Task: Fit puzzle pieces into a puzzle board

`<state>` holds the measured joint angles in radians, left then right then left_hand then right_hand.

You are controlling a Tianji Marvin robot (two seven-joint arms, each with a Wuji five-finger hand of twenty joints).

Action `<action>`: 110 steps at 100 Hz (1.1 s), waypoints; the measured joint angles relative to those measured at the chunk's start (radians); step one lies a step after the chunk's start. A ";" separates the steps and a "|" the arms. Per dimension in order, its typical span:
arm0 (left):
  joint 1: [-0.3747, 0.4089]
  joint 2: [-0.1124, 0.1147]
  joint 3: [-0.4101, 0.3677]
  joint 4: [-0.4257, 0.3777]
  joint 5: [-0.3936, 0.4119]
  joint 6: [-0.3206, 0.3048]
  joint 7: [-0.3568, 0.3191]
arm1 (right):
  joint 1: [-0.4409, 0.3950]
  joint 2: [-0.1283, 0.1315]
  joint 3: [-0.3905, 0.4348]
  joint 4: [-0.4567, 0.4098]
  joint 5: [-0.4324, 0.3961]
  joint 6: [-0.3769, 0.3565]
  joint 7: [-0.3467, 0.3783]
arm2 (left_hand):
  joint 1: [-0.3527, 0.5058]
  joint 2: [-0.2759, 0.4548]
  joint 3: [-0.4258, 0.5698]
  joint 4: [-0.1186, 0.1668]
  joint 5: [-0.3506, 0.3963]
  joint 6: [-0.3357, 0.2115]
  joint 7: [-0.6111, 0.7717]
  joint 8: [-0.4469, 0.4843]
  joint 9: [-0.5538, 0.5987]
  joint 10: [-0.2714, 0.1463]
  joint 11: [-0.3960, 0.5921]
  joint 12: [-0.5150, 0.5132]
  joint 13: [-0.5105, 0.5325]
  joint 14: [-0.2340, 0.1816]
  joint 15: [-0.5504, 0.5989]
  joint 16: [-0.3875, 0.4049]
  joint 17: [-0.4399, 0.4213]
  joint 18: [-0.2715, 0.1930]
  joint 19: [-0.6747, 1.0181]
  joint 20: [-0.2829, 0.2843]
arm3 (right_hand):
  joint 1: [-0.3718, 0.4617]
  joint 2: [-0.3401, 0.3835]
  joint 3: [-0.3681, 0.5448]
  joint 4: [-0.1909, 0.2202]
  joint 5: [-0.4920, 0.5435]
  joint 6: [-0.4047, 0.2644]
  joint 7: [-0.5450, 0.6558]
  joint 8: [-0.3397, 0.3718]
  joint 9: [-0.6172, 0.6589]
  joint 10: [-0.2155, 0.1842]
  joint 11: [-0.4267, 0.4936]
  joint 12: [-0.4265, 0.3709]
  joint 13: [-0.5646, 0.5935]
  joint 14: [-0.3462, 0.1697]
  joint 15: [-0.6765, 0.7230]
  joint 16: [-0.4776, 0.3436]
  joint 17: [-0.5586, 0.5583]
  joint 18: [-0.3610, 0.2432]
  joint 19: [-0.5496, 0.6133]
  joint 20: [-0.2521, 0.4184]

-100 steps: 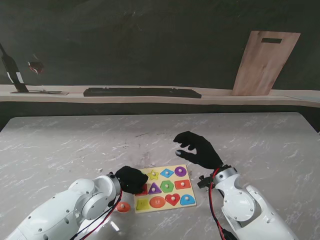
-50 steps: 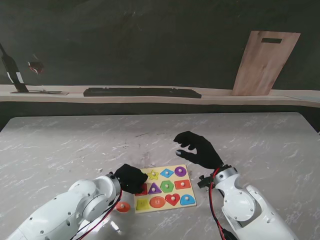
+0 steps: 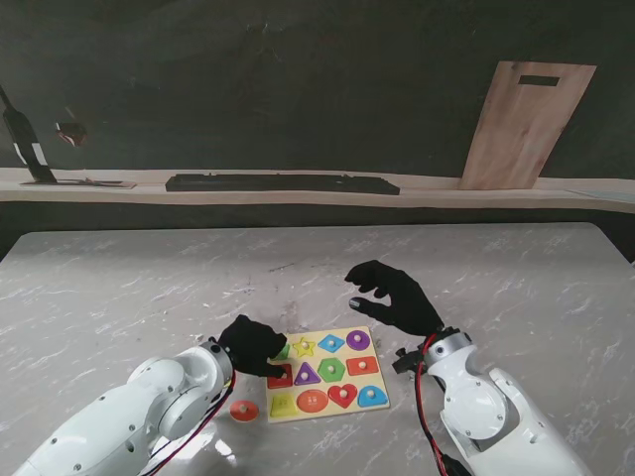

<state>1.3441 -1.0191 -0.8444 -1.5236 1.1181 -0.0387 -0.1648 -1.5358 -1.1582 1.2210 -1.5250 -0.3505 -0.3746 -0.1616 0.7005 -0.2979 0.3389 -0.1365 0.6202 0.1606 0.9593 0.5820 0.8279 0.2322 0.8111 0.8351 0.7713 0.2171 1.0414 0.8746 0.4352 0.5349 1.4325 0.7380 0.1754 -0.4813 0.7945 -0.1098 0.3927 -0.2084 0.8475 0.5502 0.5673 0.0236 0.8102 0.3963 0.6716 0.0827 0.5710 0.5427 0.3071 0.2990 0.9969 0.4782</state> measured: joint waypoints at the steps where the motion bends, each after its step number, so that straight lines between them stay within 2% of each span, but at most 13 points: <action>1: 0.001 0.000 -0.002 -0.001 0.000 0.000 0.000 | 0.000 0.000 0.000 0.000 0.000 0.000 0.000 | 0.000 0.001 -0.005 0.000 0.000 0.000 -0.007 0.000 -0.004 0.000 0.000 -0.001 -0.005 0.000 -0.001 0.000 -0.001 0.000 -0.001 0.000 | 0.000 0.000 0.000 0.000 0.000 0.000 0.000 0.000 0.000 0.000 0.000 0.000 0.000 0.000 0.000 0.000 0.000 0.000 0.000 0.000; 8: 0.013 -0.002 -0.021 -0.012 0.000 0.000 0.002 | 0.000 0.000 0.000 0.000 0.000 0.000 0.000 | 0.009 0.024 -0.075 0.000 0.000 0.000 -0.047 0.011 -0.017 0.000 -0.011 -0.011 -0.025 0.000 -0.014 0.000 -0.011 0.000 -0.010 0.000 | 0.000 0.000 0.000 0.000 0.000 0.000 0.000 0.000 0.000 0.000 0.000 0.000 0.000 0.000 0.000 0.000 0.000 0.000 0.000 0.000; 21: 0.041 -0.006 -0.066 -0.045 -0.008 0.001 -0.020 | -0.001 0.000 -0.001 -0.001 0.007 0.000 0.008 | 0.035 0.041 -0.113 0.000 -0.001 0.001 -0.111 -0.002 -0.038 0.000 -0.040 -0.028 -0.038 0.000 -0.041 0.000 -0.034 0.000 -0.031 0.000 | 0.000 0.000 0.000 0.000 0.000 0.000 0.000 0.000 0.000 0.000 0.000 0.000 0.000 0.000 0.000 0.000 0.000 0.000 0.000 0.000; 35: 0.073 -0.007 -0.139 -0.109 -0.042 0.001 -0.176 | 0.001 0.001 -0.007 0.000 0.014 0.001 0.017 | 0.077 0.060 -0.126 0.001 -0.001 0.002 -0.155 -0.025 -0.039 0.000 -0.061 -0.041 -0.048 0.000 -0.058 0.000 -0.047 0.000 -0.043 0.000 | 0.000 0.000 0.000 0.000 0.000 0.000 0.000 0.000 0.000 0.000 0.000 0.000 0.000 0.000 0.000 0.000 0.000 0.000 0.000 0.000; 47: 0.094 0.000 -0.194 -0.160 0.024 -0.023 -0.294 | 0.004 0.001 -0.011 0.003 0.019 0.003 0.018 | 0.089 0.072 -0.129 0.002 -0.001 0.002 -0.157 -0.025 -0.039 0.000 -0.064 -0.050 -0.048 0.000 -0.061 -0.001 -0.054 0.000 -0.045 0.000 | 0.000 0.000 0.000 0.000 0.000 0.000 0.000 0.000 0.000 0.000 0.000 0.000 0.000 0.000 0.000 0.000 0.000 0.000 0.000 0.000; 49: 0.096 0.003 -0.202 -0.167 0.032 -0.030 -0.316 | 0.005 0.001 -0.012 0.003 0.020 0.004 0.018 | 0.109 0.082 -0.170 0.022 -0.001 0.002 -0.157 -0.025 -0.040 0.000 -0.066 -0.054 -0.048 0.000 -0.070 -0.001 -0.056 0.000 -0.046 0.000 | 0.000 0.000 0.000 0.000 0.000 0.000 0.000 0.000 0.000 0.000 0.000 0.000 0.000 0.000 0.000 0.000 0.000 0.000 0.000 0.000; 56: 0.098 0.013 -0.218 -0.189 0.036 -0.041 -0.389 | 0.007 0.000 -0.013 0.006 0.023 0.005 0.018 | 0.190 0.113 -0.301 0.041 -0.001 0.002 -0.158 -0.038 -0.053 0.000 -0.074 -0.075 -0.056 0.000 -0.084 -0.001 -0.061 0.000 -0.047 0.000 | 0.000 0.000 0.000 0.000 0.000 0.000 0.000 0.000 0.000 0.000 0.000 0.000 0.000 0.000 0.000 0.000 0.000 0.000 0.000 0.000; 66: 0.100 0.022 -0.237 -0.196 0.047 -0.079 -0.429 | 0.011 0.000 -0.014 0.010 0.032 0.005 0.021 | 0.221 0.121 -0.323 0.041 -0.040 0.002 -0.187 -0.051 -0.093 -0.001 -0.102 -0.087 -0.091 0.000 -0.105 -0.001 -0.077 0.000 -0.056 0.000 | 0.000 0.000 0.000 0.000 0.000 0.000 0.000 0.000 0.000 0.000 0.000 0.000 0.000 0.000 0.000 0.000 0.000 0.000 0.000 0.000; 76: 0.113 0.025 -0.261 -0.202 0.120 -0.128 -0.431 | 0.016 0.000 -0.014 0.015 0.042 0.005 0.026 | 0.247 0.100 -0.323 0.042 -0.110 0.004 -0.188 -0.051 -0.137 -0.011 -0.111 -0.089 -0.099 -0.006 -0.107 -0.001 -0.079 0.000 -0.057 0.000 | 0.000 0.000 0.000 0.000 0.000 0.000 0.000 0.000 0.000 0.000 0.000 0.000 0.000 0.000 0.000 0.000 0.000 0.000 0.000 0.000; 78: 0.118 0.025 -0.266 -0.203 0.139 -0.136 -0.428 | 0.016 0.000 -0.014 0.016 0.044 0.005 0.027 | 0.237 0.077 -0.286 0.042 -0.114 0.004 -0.197 -0.051 -0.141 -0.014 -0.111 -0.089 -0.099 -0.012 -0.107 -0.001 -0.079 0.000 -0.057 0.000 | 0.000 0.000 0.000 0.000 0.000 0.000 0.000 0.000 0.000 0.000 0.000 0.000 0.000 0.000 0.000 0.000 0.000 0.000 0.000 0.000; 83: 0.130 0.025 -0.280 -0.205 0.186 -0.156 -0.407 | 0.018 0.000 -0.014 0.018 0.048 0.005 0.029 | 0.083 -0.023 0.086 0.042 -0.133 0.010 -0.181 -0.051 -0.144 -0.016 -0.111 -0.091 -0.099 -0.017 -0.107 -0.001 -0.075 0.000 -0.057 -0.001 | 0.000 0.000 0.000 0.000 0.000 0.000 0.000 0.000 0.000 0.000 0.000 0.000 0.000 0.000 0.000 0.000 0.000 0.000 0.000 0.000; 89: 0.146 0.026 -0.291 -0.205 0.215 -0.161 -0.370 | 0.018 0.000 -0.014 0.018 0.052 0.005 0.031 | 0.014 -0.077 0.267 0.042 -0.133 0.012 -0.161 -0.051 -0.144 -0.016 -0.110 -0.092 -0.099 -0.022 -0.107 -0.001 -0.069 0.000 -0.056 -0.001 | 0.000 0.000 0.000 0.000 0.000 0.000 0.000 0.000 0.000 0.000 0.000 0.000 0.000 0.000 0.000 0.000 0.000 0.000 0.000 0.000; 110: 0.183 0.028 -0.311 -0.219 0.216 -0.176 -0.393 | 0.020 0.000 -0.013 0.019 0.056 0.005 0.035 | -0.012 -0.092 0.342 0.042 -0.133 0.013 -0.123 -0.051 -0.144 -0.029 -0.109 -0.114 -0.099 -0.040 -0.105 -0.001 -0.050 0.000 -0.051 -0.001 | 0.000 0.000 0.000 0.000 0.000 0.000 0.000 0.000 0.000 0.000 0.000 0.000 0.000 0.000 0.000 0.000 0.000 0.000 0.000 0.000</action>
<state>1.5270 -0.9908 -1.1558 -1.7428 1.3346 -0.2150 -0.5582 -1.5159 -1.1580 1.2080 -1.5061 -0.2941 -0.3693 -0.1265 0.6888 -0.3899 0.6805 -0.0944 0.4875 0.1734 0.8358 0.5310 0.6839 0.2028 0.7020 0.7210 0.6727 0.1770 0.9361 0.8740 0.3857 0.5347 1.3812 0.7371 0.1754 -0.4812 0.7945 -0.1098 0.3927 -0.2085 0.8475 0.5502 0.5673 0.0236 0.8102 0.3963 0.6716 0.0828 0.5710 0.5428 0.3071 0.2991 0.9969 0.4782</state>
